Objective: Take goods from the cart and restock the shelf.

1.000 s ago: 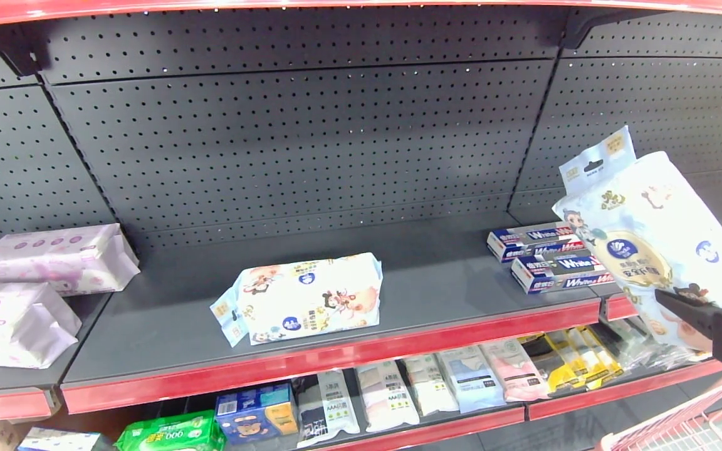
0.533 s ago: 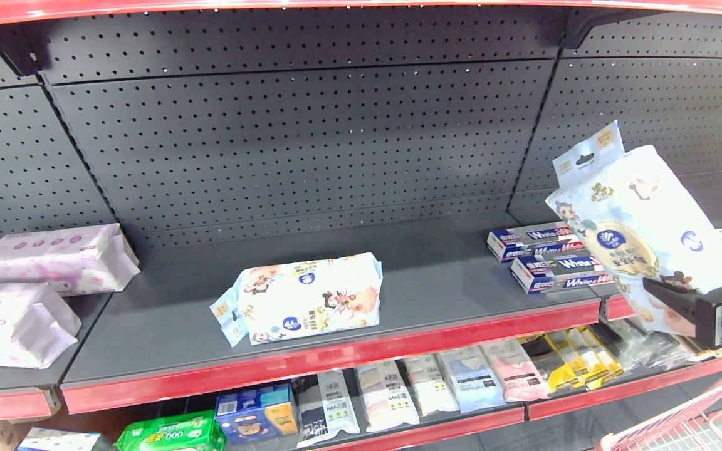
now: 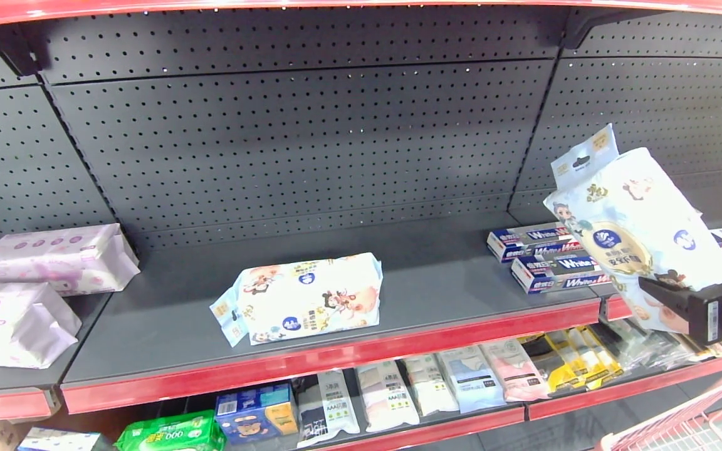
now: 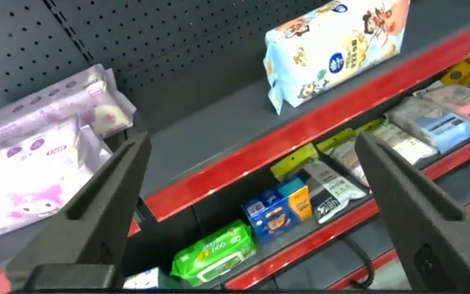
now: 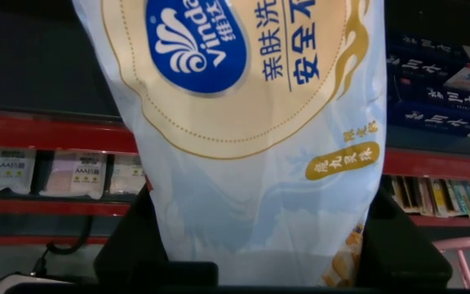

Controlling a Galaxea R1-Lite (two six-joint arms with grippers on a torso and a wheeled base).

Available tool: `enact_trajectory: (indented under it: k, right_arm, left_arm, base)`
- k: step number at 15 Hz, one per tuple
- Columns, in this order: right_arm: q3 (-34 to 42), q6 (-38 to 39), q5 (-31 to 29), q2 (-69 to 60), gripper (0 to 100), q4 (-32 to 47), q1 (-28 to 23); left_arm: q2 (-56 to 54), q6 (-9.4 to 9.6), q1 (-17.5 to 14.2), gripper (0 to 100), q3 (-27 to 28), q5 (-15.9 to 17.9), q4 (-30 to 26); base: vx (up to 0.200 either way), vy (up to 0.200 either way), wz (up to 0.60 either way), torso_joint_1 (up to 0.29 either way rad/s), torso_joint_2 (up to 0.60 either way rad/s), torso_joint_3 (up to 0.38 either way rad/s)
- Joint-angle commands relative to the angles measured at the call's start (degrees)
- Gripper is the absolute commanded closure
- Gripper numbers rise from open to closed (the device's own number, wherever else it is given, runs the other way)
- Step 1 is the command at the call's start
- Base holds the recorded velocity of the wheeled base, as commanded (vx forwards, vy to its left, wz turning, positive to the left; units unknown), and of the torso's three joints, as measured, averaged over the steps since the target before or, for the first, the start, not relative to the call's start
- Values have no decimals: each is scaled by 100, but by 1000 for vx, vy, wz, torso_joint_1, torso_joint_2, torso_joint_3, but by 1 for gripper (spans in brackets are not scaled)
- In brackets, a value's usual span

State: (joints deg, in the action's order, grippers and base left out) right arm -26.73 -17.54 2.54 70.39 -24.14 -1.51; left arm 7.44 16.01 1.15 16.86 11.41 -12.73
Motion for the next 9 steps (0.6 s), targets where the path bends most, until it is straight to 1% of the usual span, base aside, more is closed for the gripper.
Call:
enact_trajectory:
  k: [1,4,9]
  right_arm:
    - [-25,-4,1,19,100,-3,-51]
    - [-16,-4,1,19,100,-3,-60]
    - [-25,-4,1,19,100,-3,-69]
  left_arm:
    - [12,-1,0,0,-34,-7,7]
    - [-14,8,0,0,-34,-7,7]
    - [-14,17,0,0,-34,-7,7]
  base:
    - [0,0,0,0,0,0]
    - [0,0,0,0,0,0]
    - [0,0,600,3,1,-1]
